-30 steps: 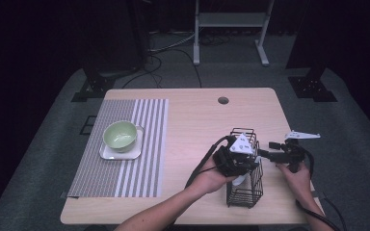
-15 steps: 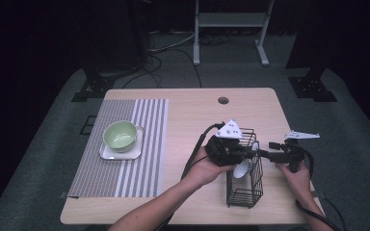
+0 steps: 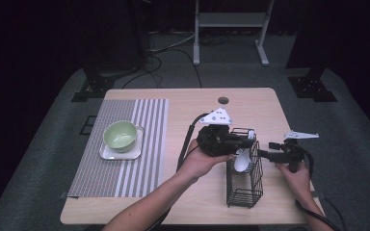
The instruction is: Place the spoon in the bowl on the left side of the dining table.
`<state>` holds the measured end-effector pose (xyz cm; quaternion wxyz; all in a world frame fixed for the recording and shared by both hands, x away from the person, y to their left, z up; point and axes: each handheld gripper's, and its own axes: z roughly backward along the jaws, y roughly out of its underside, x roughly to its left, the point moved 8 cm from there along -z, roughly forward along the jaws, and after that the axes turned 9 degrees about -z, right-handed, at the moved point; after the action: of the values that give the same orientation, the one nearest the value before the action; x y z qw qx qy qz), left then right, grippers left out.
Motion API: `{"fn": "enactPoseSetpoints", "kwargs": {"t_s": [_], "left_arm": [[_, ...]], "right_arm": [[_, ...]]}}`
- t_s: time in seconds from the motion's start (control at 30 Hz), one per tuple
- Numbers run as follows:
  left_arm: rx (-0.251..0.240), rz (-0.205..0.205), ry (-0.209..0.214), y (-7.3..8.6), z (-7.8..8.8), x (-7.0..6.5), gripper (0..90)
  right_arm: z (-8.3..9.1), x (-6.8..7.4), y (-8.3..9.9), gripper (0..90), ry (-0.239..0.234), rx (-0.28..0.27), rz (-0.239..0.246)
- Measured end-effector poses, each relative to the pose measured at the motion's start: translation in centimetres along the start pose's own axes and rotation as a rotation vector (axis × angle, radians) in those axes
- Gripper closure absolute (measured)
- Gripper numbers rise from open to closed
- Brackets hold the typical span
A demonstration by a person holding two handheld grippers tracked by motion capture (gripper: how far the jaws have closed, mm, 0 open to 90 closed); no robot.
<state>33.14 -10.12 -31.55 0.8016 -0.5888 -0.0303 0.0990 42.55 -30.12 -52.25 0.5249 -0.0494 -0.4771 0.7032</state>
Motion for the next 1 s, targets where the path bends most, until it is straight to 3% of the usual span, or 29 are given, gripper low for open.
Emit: {"fn": "enactPoseSetpoints", "kwargs": {"t_s": [0.27,0.53,1.0], "left_arm": [[-0.056,0.045,0.001,-0.9,1.6,0.8,85.4],[-0.108,0.092,-0.026,-1.2,3.8,2.2,85.4],[-0.117,0.148,-0.119,1.2,7.6,5.2,85.3]], "right_arm": [[0.0,0.0,0.0,17.8,0.003,0.003,0.001],[-0.1,0.0,0.0,17.8,0.007,0.005,0.001],[-0.1,-0.1,0.1,17.7,0.015,0.007,0.0]]}}
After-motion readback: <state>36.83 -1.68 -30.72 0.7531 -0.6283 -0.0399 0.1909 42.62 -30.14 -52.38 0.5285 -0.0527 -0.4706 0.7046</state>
